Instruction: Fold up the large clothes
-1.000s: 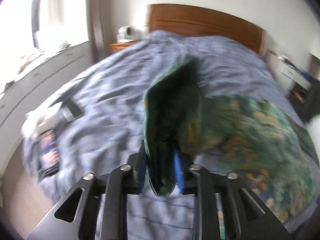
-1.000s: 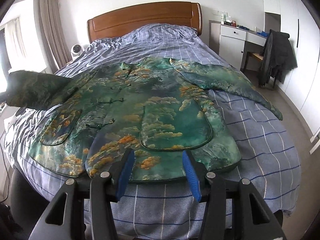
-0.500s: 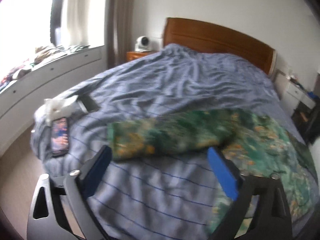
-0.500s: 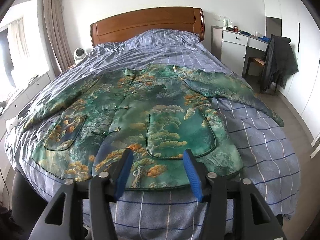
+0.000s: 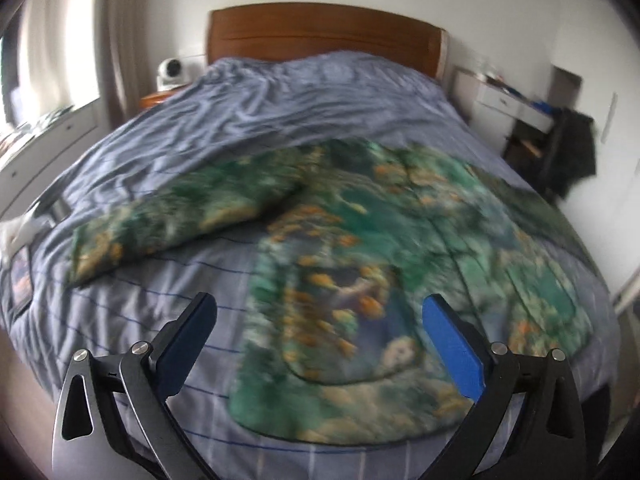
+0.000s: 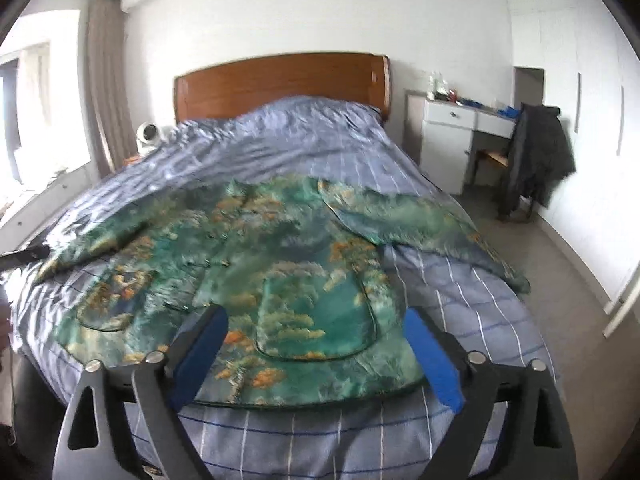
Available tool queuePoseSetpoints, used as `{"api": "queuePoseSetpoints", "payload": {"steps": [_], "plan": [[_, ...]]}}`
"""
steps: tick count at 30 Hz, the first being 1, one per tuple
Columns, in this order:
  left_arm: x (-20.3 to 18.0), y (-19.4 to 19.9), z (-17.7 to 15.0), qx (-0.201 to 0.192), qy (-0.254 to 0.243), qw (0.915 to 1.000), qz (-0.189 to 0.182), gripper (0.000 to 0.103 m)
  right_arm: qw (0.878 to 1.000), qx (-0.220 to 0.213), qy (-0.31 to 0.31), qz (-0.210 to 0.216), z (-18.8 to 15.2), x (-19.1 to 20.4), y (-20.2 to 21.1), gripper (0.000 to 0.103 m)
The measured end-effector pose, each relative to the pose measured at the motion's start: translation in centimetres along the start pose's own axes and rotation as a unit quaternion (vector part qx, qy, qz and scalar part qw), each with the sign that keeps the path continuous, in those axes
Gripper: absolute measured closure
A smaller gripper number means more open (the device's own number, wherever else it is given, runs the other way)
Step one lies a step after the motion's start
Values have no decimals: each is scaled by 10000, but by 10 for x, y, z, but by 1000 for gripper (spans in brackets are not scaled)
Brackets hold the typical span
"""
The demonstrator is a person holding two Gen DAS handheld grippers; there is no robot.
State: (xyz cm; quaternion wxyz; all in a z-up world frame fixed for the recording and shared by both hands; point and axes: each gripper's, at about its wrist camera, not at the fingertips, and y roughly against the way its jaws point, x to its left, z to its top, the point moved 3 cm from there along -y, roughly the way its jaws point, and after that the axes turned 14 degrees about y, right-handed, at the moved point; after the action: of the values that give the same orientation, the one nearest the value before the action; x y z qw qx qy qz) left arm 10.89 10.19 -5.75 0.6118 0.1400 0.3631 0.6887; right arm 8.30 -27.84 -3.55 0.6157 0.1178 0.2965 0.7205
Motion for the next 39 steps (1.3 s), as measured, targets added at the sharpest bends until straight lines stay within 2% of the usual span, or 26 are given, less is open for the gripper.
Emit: {"api": "queuePoseSetpoints", "payload": {"steps": [3,5,7,9,12,14,21,24,26,28,30,35,39], "plan": [[-8,4,-8,9,-51,9999,-124,1,9991,-309,194,233,3,6,8,8],[-9,5,-10,76,85,9996,-273,1,9981,-383,388,297,4,12,9,7],[-11,6,-13,60,241,9986,-459,1,9977,-274,514,332,4,17,5,7],[-14,5,-17,6,333,9977,-592,1,9977,-149,556,372,2,19,1,0],[-20,-2,-27,184,421,9964,-719,1,9974,-29,611,372,0,21,-5,0],[-26,-4,-35,304,293,9960,-791,1,9971,8,665,373,-2,23,-6,0],[-45,-1,-47,453,-480,9961,-585,1,9968,248,648,405,-9,19,-10,0],[-49,4,-43,221,-745,9967,-222,1,9974,360,564,283,-11,14,-11,0],[-50,8,-39,115,-815,9965,-132,1,9974,435,571,43,-9,10,-11,0],[-47,13,-35,118,-681,9973,-242,1,9972,426,600,-158,-7,7,-10,0],[-42,16,-29,179,-448,9982,-346,1,9975,378,575,-163,-4,4,-8,0],[-33,19,-21,22,-271,9995,-151,1,9981,342,486,-172,0,1,-6,0],[-28,18,-18,67,-109,9997,-201,1,9988,333,309,-162,3,-6,-4,0]]}}
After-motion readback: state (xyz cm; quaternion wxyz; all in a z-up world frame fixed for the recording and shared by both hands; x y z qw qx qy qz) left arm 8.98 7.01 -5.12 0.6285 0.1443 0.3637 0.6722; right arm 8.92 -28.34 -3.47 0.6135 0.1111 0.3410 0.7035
